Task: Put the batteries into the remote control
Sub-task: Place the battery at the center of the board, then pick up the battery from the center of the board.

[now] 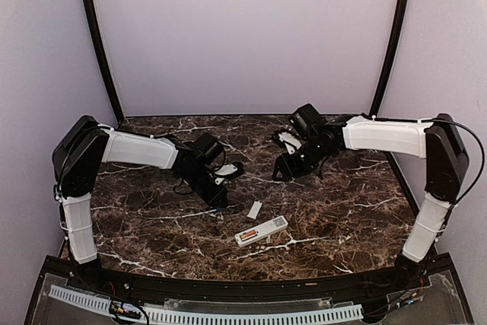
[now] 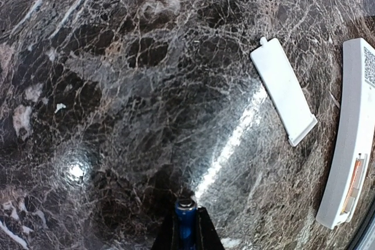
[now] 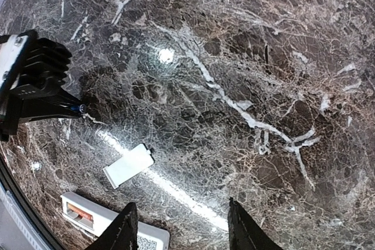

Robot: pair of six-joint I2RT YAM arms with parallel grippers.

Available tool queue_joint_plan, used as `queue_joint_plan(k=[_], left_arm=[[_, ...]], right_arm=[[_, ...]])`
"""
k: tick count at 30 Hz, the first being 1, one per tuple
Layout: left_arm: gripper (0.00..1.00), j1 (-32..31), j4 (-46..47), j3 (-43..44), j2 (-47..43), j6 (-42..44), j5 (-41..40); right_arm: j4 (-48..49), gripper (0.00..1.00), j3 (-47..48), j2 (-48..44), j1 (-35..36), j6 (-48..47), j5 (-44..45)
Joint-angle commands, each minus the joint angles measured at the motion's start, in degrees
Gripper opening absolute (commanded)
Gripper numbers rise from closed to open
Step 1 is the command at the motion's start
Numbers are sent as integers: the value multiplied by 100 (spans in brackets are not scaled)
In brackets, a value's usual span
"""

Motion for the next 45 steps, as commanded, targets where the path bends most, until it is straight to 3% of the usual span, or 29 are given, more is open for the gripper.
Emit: queue_joint_plan(k=[1,3,7,11,14,19,22,31,39,45], left_arm=[[0,88,-833,-261,270,203,-245],[4,221,-830,-318,228,215,-164],[21,396,-769,-480,8,254,16],[35,394,-841,-536,8,318,61],[41,394,-902,-630,-41,345,283],[47,386,-980,-702,-163,-79,-90],[48,366,-1018,-846,-195,-236,-659],[45,211,-1083,-932,-212,-119,-1045],[25,110,-876,-1031,-212,54,-1189],[21,5,-885,-1050,-206,173,-1054]], right_arm=[[-594,49,463,344,-16,37,16],[-734,49,659,420,-15,-17,69],[-659,49,893,381,-15,-233,117],[-308,49,696,197,-17,-394,151],[-223,49,507,-17,-16,-368,117],[183,49,-59,-564,-16,-333,63],[277,49,-230,-737,-15,-317,57],[464,49,-582,-1137,-15,-317,-53],[533,49,-775,-1265,-16,-311,-109],[502,49,-785,-1264,-15,-419,-82]])
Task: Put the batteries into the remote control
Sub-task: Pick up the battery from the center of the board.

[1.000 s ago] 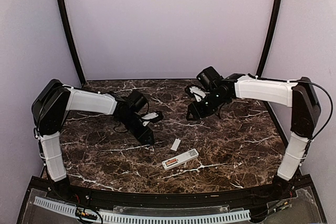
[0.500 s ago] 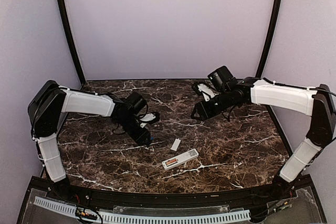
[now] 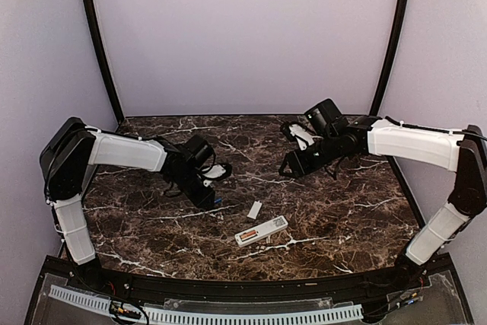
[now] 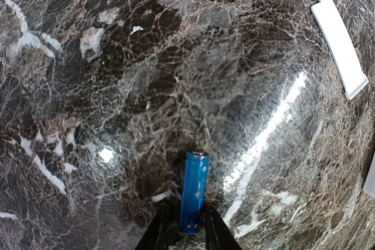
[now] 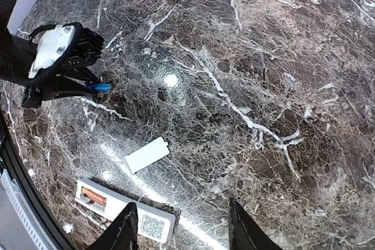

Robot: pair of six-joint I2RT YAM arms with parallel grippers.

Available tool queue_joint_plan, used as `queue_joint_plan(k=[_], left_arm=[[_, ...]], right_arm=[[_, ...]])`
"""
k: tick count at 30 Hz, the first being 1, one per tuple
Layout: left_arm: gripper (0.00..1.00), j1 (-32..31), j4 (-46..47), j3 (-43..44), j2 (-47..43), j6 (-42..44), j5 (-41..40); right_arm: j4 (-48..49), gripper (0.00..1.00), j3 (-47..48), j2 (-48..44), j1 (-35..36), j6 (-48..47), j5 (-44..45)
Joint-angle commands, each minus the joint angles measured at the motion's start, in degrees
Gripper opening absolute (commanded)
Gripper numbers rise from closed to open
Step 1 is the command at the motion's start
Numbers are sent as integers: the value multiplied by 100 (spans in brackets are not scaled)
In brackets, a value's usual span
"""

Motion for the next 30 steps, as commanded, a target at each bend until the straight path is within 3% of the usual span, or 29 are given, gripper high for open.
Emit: queue_joint_plan(k=[1,5,11,18,23,30], left_arm=[[21,-101,-874,-404,345,115,-95],[17,-205,-895,-320,417,198,-167],[0,-300,-866,-331,538,402,-246],[0,-298,-804,-243,249,320,-232],[0,-295,-1006,144,-408,354,-335],[0,-318,-1053,523,-1409,523,-242]], right_arm=[[140,49,-75,-119,-20,-125,-60],[172,49,-88,-94,-15,-136,-111],[203,49,-53,-56,-15,-169,-167],[150,49,69,-34,-78,-142,-381],[110,49,561,119,-394,114,-1294],[822,50,963,492,-616,948,-2626]])
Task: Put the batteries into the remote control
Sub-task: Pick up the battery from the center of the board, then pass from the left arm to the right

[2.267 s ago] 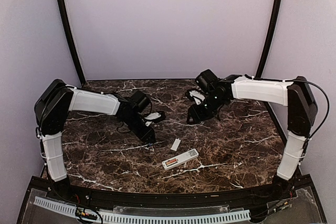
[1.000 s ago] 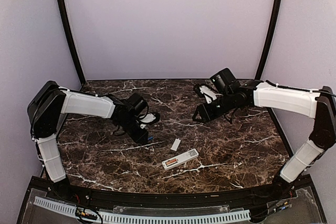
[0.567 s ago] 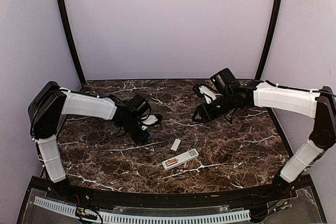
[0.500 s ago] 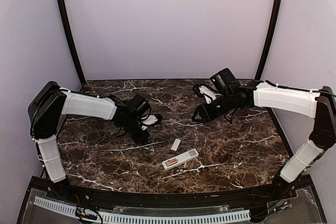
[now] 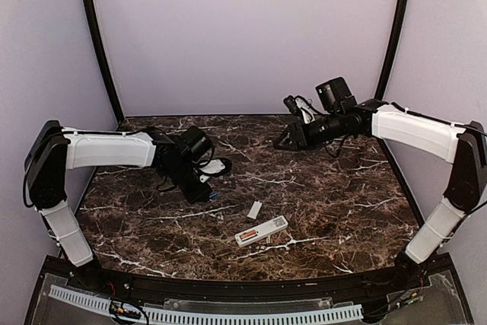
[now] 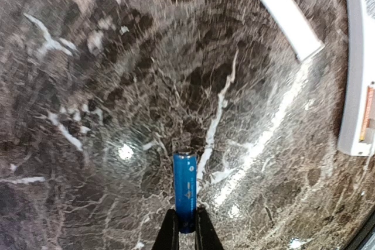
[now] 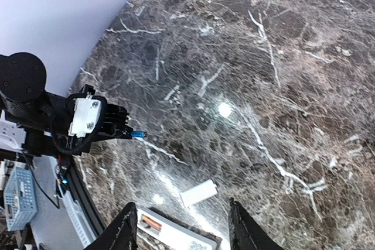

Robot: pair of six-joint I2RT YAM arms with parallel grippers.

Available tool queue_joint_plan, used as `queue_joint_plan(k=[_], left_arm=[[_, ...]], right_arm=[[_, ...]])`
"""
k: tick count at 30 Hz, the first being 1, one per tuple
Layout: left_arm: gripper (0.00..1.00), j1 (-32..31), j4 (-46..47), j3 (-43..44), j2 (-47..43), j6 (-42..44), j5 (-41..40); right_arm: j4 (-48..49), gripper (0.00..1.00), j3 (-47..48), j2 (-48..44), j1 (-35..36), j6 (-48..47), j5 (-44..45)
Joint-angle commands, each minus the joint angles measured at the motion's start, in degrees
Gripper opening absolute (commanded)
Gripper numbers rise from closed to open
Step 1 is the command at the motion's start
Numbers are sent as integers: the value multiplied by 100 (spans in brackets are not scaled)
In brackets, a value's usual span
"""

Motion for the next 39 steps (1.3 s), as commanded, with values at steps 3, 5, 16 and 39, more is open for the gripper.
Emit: queue_joint_plan(k=[3,5,16,39], left_arm=[[0,-117,-120,378,-1051,257,216],[0,-178,-30,357,-1279,408,261],[0,-273,158,420,-1610,936,62],[0,-385,518,447,-1494,1061,-83]], right_arm=[[848,51,301,558,50,1030,-1430],[1027,56,324,651,149,1155,-1482],[1401,71,1056,1561,718,1501,-2337],[1757,25,1418,2447,1018,1902,-3376]])
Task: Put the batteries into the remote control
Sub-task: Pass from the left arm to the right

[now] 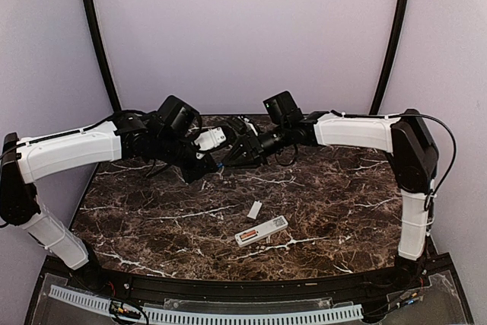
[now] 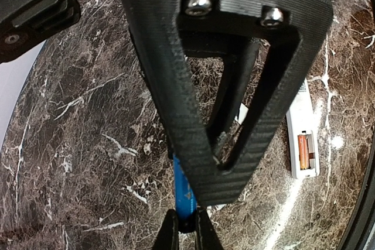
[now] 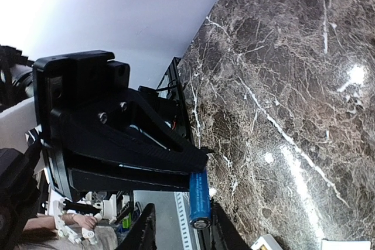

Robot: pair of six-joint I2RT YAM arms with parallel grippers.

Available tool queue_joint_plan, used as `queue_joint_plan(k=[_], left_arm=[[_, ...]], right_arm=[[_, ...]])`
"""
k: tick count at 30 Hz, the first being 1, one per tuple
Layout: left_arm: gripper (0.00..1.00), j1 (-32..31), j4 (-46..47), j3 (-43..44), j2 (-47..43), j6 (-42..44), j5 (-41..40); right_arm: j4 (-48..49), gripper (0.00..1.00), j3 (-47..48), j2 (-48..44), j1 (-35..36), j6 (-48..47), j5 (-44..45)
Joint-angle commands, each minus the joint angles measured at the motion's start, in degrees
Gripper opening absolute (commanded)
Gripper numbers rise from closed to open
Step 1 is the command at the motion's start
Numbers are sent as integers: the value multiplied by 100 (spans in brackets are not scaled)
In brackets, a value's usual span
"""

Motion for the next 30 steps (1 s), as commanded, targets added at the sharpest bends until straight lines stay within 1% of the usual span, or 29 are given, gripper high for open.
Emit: queue_joint_plan(k=[1,5,7,13,18,20,27,28,30], left_arm=[[0,-36,37,114,-3,64,-42],[0,-34,36,112,-7,73,-29],[0,-32,36,103,-21,72,6],[0,-32,38,21,-90,143,101],[0,-37,47,-15,-126,182,128],[0,-37,45,-22,-128,187,129],[0,-44,59,-50,-153,208,211],[0,-45,61,-55,-161,207,216],[0,-46,81,-83,-204,198,232]], right_arm=[[304,22,-14,144,72,112,-239],[311,14,4,160,74,111,-248],[312,13,7,167,71,119,-236],[311,14,24,179,76,133,-205],[281,20,31,184,83,121,-198],[279,20,24,174,79,119,-192],[269,2,8,129,92,93,-167],[268,0,5,128,94,85,-162],[268,0,7,99,90,48,-176]])
